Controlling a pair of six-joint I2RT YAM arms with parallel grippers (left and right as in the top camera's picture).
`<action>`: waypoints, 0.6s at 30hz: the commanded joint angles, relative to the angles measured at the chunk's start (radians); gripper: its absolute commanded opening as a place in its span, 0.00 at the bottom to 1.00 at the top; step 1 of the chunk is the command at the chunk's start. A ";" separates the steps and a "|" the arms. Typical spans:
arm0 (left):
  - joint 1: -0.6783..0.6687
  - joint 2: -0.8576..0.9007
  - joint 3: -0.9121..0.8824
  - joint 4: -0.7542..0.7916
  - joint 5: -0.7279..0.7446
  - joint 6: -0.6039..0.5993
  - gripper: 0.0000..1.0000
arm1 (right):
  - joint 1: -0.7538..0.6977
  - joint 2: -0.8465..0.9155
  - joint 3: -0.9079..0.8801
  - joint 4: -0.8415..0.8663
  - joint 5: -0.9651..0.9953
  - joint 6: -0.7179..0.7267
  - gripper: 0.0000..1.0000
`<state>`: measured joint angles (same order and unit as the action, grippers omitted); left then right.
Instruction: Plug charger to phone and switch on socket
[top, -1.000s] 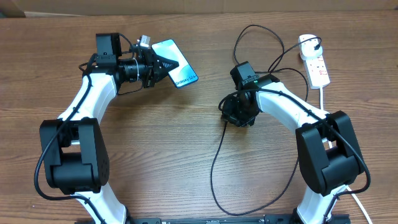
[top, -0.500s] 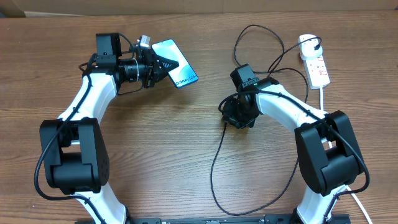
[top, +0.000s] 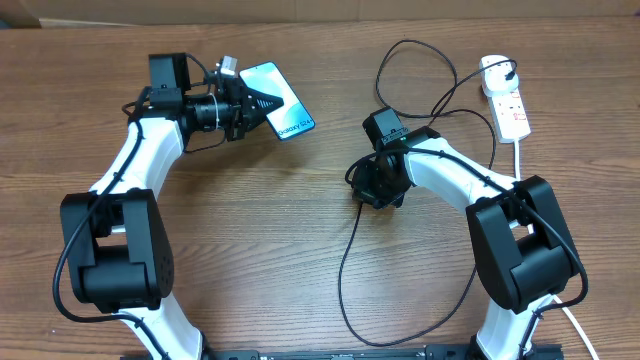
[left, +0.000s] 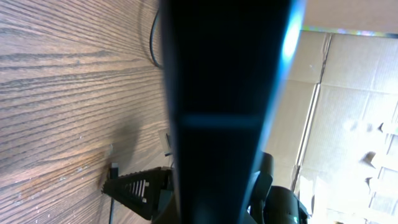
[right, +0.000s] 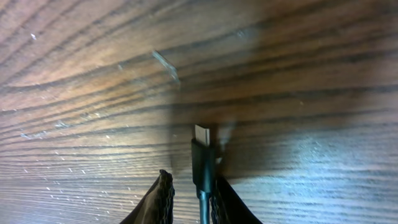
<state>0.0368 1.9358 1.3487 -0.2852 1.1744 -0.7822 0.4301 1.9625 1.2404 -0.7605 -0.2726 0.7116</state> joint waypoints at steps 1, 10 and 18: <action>0.017 -0.011 0.013 0.005 0.072 0.019 0.04 | 0.001 0.014 -0.011 0.015 0.011 0.006 0.19; 0.017 -0.011 0.013 0.005 0.073 0.019 0.04 | 0.001 0.014 -0.011 0.019 0.030 -0.005 0.07; 0.017 -0.011 0.013 0.005 0.072 0.019 0.04 | 0.001 0.014 -0.010 0.023 -0.024 -0.005 0.04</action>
<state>0.0532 1.9358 1.3487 -0.2848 1.1969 -0.7822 0.4301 1.9629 1.2404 -0.7444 -0.2619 0.7071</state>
